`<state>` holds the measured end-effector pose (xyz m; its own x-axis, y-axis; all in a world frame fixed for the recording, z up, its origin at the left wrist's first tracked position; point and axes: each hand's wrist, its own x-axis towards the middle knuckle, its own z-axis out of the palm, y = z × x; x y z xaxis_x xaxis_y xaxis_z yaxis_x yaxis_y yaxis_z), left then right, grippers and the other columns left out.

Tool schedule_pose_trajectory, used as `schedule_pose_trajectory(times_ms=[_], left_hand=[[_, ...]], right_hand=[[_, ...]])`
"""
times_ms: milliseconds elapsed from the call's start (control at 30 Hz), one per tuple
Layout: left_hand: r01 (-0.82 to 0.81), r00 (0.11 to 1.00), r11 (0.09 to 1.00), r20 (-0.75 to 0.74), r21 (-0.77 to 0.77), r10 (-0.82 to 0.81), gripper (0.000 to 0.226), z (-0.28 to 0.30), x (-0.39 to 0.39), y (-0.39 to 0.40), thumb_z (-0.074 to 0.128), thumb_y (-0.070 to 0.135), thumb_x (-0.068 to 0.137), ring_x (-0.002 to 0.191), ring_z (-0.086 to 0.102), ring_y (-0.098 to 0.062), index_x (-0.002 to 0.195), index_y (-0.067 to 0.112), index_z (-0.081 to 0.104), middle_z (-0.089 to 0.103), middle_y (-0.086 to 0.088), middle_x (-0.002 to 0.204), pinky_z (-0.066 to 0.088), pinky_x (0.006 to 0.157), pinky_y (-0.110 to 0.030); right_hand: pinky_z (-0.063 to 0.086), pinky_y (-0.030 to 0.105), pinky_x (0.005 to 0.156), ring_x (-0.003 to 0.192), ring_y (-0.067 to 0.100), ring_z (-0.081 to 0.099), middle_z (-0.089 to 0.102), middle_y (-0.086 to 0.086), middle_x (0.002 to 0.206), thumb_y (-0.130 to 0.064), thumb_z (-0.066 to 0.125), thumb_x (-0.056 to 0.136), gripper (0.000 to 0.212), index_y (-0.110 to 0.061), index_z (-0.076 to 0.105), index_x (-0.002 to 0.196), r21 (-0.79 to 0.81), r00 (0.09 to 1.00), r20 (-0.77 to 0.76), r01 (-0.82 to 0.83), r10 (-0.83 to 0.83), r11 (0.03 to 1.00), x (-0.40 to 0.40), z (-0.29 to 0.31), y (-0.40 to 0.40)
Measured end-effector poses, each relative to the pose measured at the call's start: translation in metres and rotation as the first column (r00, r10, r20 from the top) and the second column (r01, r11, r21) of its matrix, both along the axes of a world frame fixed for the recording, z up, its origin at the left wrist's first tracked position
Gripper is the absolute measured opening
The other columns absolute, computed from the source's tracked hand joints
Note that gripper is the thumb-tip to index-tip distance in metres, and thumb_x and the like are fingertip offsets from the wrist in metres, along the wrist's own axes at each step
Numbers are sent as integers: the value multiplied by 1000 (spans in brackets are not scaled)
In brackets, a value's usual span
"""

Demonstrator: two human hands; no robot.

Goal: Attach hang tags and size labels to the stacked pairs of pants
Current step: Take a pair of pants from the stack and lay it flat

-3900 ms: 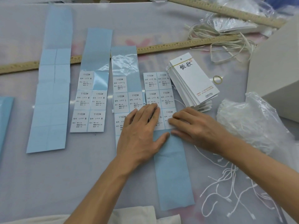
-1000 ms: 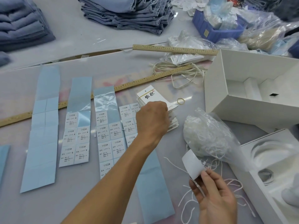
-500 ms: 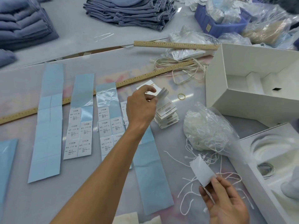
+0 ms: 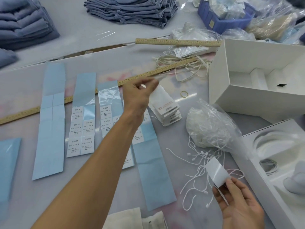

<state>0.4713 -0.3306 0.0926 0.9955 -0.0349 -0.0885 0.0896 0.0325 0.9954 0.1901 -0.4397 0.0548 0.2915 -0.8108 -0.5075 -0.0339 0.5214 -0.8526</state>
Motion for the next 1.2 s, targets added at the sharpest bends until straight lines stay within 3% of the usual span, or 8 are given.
schedule_pose_trajectory(times_ms=[167,400,567,733,867,967,1067,1200], left_hand=[[-60,969,991,244,119,29,11,37,18,10,86,20,81,89,68,-27,87,16,78,73,-14,95,60,79,-47],[-62,719,880,632,471,-287,12,26,-99,64,77,20,92,88,67,-8,97,10,81,73,-4,106,50,71,-18],[30,818,738,408,675,-406,23,-44,-255,143,69,25,89,97,73,-14,97,7,82,74,-3,114,58,86,-25],[-17,950,801,260,599,-175,19,-71,-349,190,73,30,85,102,68,1,99,19,79,75,11,108,47,87,-6],[-126,957,737,276,664,-84,23,-84,-382,208,74,6,78,85,63,1,99,13,79,69,3,98,45,80,-5],[-54,983,727,163,684,-80,37,-87,-396,220,70,23,83,74,56,-2,119,32,70,50,7,112,46,67,-7],[132,991,768,-96,626,-92,63,-89,-391,229,73,28,81,76,59,-3,135,48,48,51,23,107,48,65,-12],[222,961,793,-262,567,-82,52,-87,-367,232,80,22,80,65,58,-6,117,48,56,60,15,81,49,64,-24]], right_hand=[[60,21,55,51,6,66,68,-3,56,6,55,97,20,-6,61,82,-14,1000,-2,-17,17,1000,-5,0,2],[61,23,63,62,8,68,71,-1,67,1,55,99,22,-13,63,83,-53,996,53,-62,65,997,-14,4,1],[61,24,77,76,11,66,69,-2,83,-3,59,98,25,-21,69,82,-77,979,82,-180,187,981,-32,4,-2],[54,12,71,68,1,61,70,-10,78,-3,62,95,23,-22,72,85,-205,954,17,-290,300,935,-65,-4,18],[54,14,69,70,6,63,72,-5,77,-29,76,80,6,-27,78,86,-273,929,-5,-357,370,893,-97,-3,64],[55,17,64,64,12,62,71,-1,73,-53,80,67,37,-25,77,91,-277,896,-64,-439,440,855,-119,-7,108],[54,18,62,64,14,61,70,3,70,-44,79,71,30,-22,77,92,-248,876,-74,-479,477,842,-135,-11,152],[56,17,67,68,11,68,74,4,75,-35,78,71,21,-24,80,89,-235,874,-104,-485,475,842,-152,-11,186]])
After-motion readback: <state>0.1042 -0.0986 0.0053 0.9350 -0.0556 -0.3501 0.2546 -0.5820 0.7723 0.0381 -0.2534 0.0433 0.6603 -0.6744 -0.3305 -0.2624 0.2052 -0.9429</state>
